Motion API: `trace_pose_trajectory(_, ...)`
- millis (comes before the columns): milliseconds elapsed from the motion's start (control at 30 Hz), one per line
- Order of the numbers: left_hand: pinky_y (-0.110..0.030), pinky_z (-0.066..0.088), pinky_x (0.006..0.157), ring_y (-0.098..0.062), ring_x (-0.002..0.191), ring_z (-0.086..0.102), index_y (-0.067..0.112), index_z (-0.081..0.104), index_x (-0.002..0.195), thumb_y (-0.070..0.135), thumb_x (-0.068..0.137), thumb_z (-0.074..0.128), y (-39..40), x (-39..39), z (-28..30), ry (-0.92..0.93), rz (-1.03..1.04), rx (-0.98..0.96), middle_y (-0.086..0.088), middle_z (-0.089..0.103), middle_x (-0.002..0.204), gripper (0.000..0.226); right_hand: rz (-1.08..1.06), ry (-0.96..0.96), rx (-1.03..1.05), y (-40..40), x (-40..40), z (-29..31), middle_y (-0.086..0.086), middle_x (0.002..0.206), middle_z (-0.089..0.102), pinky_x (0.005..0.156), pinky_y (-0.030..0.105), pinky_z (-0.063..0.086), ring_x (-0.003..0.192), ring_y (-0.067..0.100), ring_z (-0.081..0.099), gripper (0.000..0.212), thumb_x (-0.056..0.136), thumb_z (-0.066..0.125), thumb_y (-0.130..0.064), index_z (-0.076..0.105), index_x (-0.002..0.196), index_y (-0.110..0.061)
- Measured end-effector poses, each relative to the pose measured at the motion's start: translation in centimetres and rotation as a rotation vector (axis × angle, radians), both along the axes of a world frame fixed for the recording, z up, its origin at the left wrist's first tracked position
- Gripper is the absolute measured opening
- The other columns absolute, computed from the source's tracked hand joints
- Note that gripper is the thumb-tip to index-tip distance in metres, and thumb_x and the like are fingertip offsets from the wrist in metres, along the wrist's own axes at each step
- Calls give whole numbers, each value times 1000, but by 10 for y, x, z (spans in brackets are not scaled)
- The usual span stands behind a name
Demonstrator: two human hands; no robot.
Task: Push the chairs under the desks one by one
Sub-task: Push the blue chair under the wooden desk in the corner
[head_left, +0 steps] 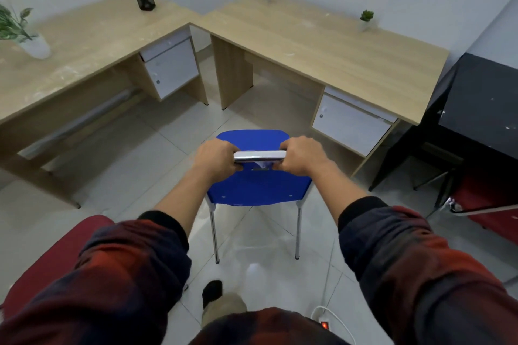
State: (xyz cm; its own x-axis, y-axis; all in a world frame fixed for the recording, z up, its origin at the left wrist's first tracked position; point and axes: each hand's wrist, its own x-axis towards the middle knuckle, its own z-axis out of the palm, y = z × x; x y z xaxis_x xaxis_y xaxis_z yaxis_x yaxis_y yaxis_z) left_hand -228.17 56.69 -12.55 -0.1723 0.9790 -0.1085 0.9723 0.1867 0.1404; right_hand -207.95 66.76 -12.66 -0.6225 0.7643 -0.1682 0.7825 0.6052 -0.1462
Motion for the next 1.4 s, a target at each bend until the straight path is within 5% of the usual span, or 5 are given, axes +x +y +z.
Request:
trace_pose_trajectory(167,-27,39,59,-14,72,55,22,70,109,34,89,67,21,20,-10,-13,-85,83,2,71,90,24,-44,-47,19,30,18,3,-10,78,66,61,29,52,69,11,62,45,80,63,-68,72,97,-28)
trace_pose_trajectory(333,-30,54,64,-14,77,63,25,73,108,38,86,70,36,-27,-6,-29,-153,34,6,72,89,25,-115,-48,47,22,-18,2,-7,78,67,55,26,48,67,13,62,52,78,61,-74,72,94,-25)
trace_pose_trajectory(433,-23,44,57,-12,75,61,29,72,109,39,87,69,39,-63,-1,9,-179,12,8,73,92,24,-171,-13,75,9,-51,0,-5,72,64,50,23,41,63,14,60,65,74,51,-87,67,83,-24)
trace_pose_trajectory(1133,-25,40,58,-15,76,63,26,71,104,38,87,69,47,-114,-8,-78,-239,233,5,72,89,21,-206,-96,10,30,-100,11,-9,76,68,64,31,58,68,12,64,43,79,67,-66,74,97,-28)
trace_pose_trajectory(1400,-30,48,56,-20,68,63,23,72,97,33,90,64,23,-96,-44,-155,-148,241,3,70,81,15,-158,-146,-22,17,-98,4,-11,92,70,54,21,37,73,9,58,39,85,66,-60,72,110,-31)
